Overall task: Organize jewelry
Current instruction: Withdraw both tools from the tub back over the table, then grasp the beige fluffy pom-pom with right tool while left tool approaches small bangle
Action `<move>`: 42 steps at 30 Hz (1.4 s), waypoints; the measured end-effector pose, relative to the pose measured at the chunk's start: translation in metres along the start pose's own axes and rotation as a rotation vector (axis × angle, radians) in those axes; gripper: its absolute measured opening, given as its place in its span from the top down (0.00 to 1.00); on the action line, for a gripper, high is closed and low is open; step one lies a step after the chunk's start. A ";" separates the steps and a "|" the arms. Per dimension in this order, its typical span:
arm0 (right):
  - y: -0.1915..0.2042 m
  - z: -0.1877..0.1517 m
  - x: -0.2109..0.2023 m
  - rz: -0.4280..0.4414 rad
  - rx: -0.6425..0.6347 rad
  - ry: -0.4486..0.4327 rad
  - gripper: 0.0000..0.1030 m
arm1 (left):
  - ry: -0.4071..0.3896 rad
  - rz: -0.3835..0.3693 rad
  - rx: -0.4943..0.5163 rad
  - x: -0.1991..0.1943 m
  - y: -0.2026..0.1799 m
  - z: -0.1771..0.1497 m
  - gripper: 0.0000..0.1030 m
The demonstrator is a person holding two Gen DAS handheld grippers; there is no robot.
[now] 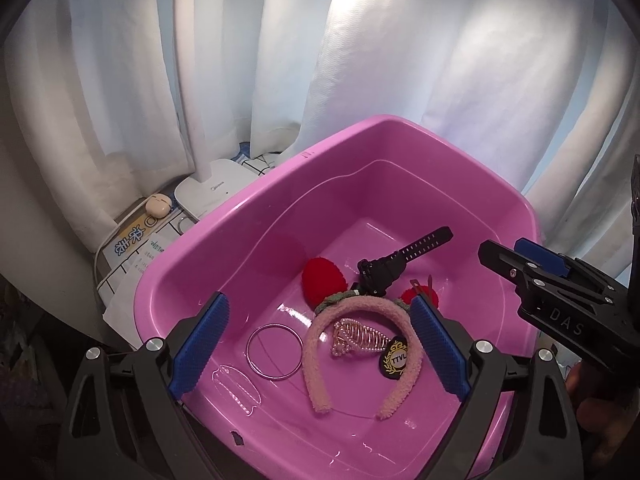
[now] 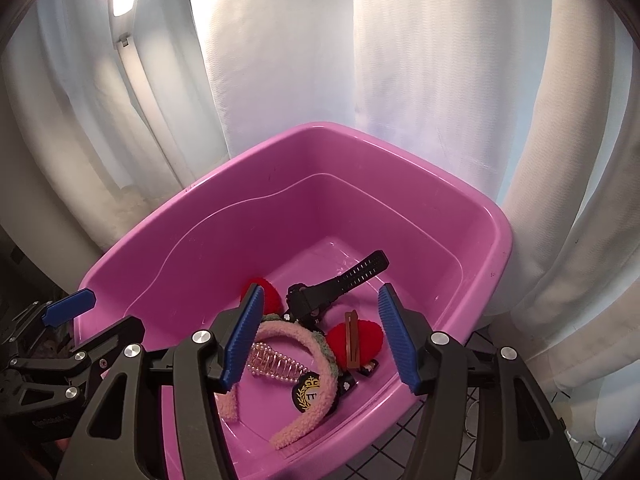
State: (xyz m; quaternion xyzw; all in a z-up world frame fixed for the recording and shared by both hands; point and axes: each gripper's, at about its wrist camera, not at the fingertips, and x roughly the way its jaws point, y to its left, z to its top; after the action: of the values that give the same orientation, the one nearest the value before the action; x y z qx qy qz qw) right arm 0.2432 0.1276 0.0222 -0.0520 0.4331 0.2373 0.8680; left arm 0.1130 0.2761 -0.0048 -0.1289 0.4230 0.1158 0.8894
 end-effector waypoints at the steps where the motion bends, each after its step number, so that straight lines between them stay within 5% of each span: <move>1: -0.001 -0.001 -0.002 -0.006 0.003 -0.005 0.41 | 0.000 0.000 -0.001 -0.002 0.000 0.000 0.13; 16: -0.026 -0.023 -0.050 -0.061 0.054 -0.054 0.35 | -0.012 -0.011 0.011 -0.028 -0.024 -0.014 0.10; 25: -0.089 -0.083 -0.097 -0.082 0.212 -0.090 0.34 | -0.024 -0.070 0.065 -0.045 -0.063 -0.025 0.09; 42: -0.201 -0.191 -0.144 -0.285 0.408 -0.055 0.33 | 0.032 -0.273 0.276 -0.039 -0.193 -0.092 0.08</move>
State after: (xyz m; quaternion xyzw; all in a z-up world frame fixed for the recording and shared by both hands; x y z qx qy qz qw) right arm 0.1222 -0.1588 -0.0076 0.0702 0.4367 0.0215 0.8966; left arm 0.0830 0.0609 -0.0052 -0.0639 0.4277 -0.0673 0.8992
